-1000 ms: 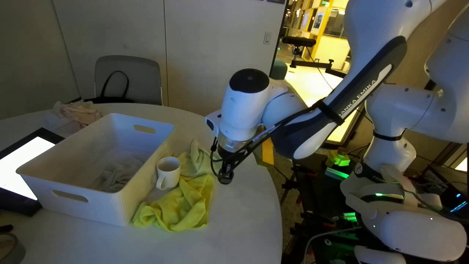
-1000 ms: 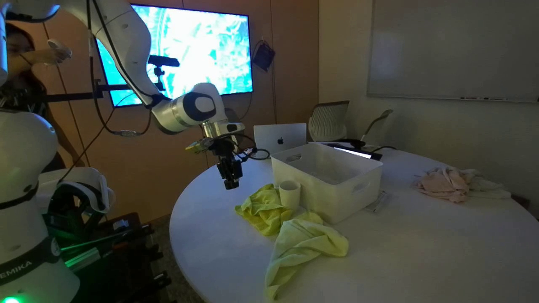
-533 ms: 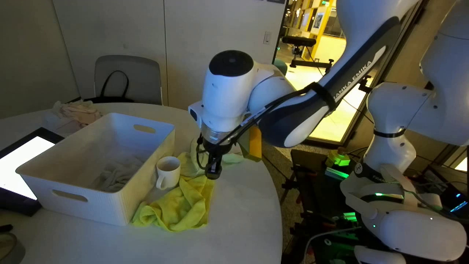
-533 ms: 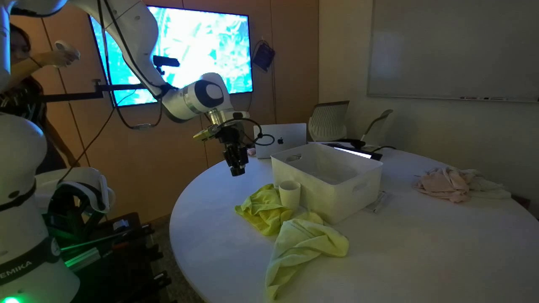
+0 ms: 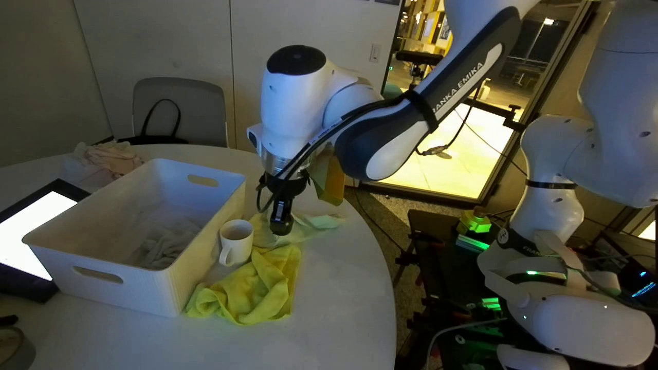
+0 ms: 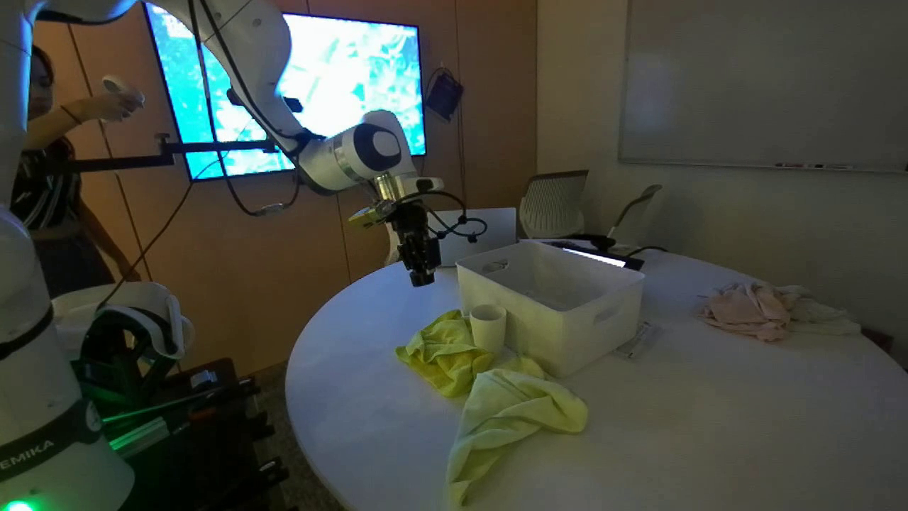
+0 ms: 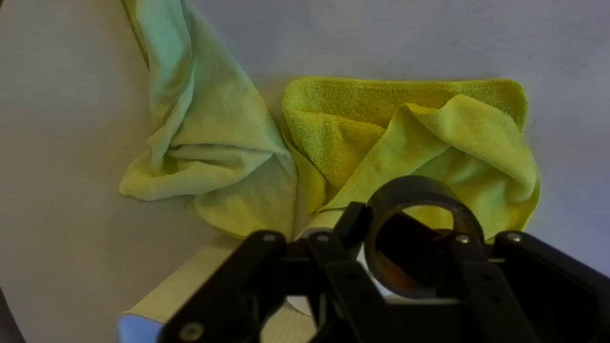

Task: Pick up the yellow towel put it in the basket, pick up a black masking tape put it in the cup, pick up the light yellow towel put it in the basket, pick up the marker put it in the cup, pick up the white-brown towel put it in the basket and pick up the object put it in the cup

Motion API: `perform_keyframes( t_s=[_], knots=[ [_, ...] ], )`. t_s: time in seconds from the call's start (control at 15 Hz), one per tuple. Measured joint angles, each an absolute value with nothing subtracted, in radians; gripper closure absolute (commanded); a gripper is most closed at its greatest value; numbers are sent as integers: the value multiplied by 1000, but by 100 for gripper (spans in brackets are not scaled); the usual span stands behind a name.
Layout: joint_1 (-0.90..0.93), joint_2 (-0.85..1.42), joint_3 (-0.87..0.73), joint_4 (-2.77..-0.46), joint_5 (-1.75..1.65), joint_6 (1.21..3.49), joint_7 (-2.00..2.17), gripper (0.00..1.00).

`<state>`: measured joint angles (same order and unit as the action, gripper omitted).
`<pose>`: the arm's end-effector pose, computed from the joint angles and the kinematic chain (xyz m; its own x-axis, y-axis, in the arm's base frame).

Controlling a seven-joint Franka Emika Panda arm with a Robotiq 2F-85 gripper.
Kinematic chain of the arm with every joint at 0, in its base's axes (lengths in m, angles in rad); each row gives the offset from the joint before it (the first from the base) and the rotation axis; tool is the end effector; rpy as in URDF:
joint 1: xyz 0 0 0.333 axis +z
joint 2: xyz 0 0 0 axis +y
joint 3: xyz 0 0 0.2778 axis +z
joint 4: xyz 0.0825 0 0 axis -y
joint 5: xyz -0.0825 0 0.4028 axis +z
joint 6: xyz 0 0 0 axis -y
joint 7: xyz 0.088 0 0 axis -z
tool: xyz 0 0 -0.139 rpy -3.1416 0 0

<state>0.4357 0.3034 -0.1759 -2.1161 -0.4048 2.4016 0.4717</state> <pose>0.5622 0.1347 0.1900 0.9906 0.1113 0.0797 0.0819 -0.9483 0.3066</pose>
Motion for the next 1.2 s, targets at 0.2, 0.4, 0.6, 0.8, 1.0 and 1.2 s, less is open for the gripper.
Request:
perform_keyframes(
  t_s=[0.2,0.4,0.6,0.8,1.0,1.2],
  knots=[
    [362,332,-117,-2080,-405,2401,458,96],
    [328,380,-82,-2033,-405,2401,455,96],
    [328,450,-66,-1970,-405,2401,455,96],
    [331,525,-61,-1890,-405,2399,455,96],
    [330,578,-63,-1816,-405,2392,455,96],
    [327,607,-70,-1761,-405,2378,455,96]
  ],
)
